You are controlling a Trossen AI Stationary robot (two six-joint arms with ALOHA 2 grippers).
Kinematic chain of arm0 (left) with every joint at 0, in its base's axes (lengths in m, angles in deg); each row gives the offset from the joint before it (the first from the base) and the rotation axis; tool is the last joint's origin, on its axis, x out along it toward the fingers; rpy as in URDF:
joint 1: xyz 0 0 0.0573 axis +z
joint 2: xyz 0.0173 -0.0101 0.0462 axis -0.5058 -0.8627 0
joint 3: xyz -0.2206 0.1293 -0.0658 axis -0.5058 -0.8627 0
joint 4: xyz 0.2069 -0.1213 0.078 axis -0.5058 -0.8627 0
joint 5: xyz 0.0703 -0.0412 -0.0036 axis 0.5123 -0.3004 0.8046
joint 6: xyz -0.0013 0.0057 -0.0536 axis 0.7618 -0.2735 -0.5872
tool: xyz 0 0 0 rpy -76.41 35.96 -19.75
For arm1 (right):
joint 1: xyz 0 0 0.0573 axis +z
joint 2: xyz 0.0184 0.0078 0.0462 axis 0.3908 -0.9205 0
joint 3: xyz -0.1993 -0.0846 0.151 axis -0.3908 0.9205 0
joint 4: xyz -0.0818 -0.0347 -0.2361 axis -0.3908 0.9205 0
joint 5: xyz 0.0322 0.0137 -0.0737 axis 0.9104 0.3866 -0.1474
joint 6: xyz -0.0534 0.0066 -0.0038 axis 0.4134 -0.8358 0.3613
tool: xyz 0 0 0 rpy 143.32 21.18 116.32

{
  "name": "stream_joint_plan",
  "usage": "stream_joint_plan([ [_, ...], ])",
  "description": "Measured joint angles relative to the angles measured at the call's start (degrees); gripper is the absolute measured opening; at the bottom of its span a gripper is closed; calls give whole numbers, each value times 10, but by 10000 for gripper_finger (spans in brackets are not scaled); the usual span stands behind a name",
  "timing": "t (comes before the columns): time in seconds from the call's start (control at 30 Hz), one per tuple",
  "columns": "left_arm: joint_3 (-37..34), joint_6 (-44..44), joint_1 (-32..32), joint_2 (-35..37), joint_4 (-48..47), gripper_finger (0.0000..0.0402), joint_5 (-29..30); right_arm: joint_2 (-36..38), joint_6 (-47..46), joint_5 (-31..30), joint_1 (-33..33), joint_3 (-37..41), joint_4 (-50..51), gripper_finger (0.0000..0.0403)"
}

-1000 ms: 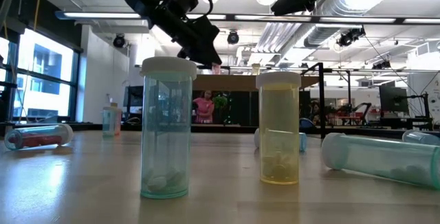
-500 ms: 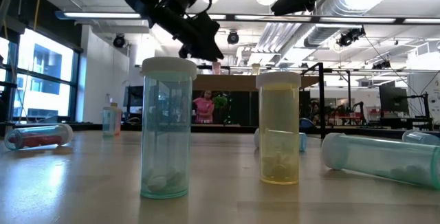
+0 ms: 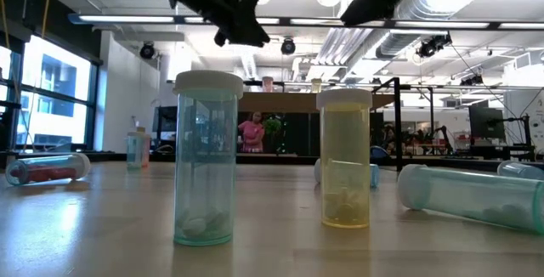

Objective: Pick and place medicine bottles onto shelf by color
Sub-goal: Align the pink pill bottle with the pink bottle on the shelf

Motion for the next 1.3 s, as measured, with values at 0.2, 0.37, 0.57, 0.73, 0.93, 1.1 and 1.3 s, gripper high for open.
stream_joint_plan([
  [0.2,-21,18,-30,26,-37,166,0,0,-46,0,30,0,52,165],
  [0.37,-72,10,-55,43,-27,166,-13,0,-98,-2,69,0,103,165],
  [0.57,-115,-7,-97,58,-3,166,-11,0,-175,-38,126,0,172,165],
  [0.73,-132,-8,-140,58,9,165,-11,0,-244,-104,187,0,232,165],
  [0.93,-186,-26,-172,58,84,165,-10,-4,-306,-127,253,0,260,165],
  [1.1,-213,-52,-191,58,94,165,-9,-27,-360,-148,310,0,279,165],
  [1.3,-235,-63,-220,58,104,165,-9,-65,-416,-178,377,0,298,165],
])
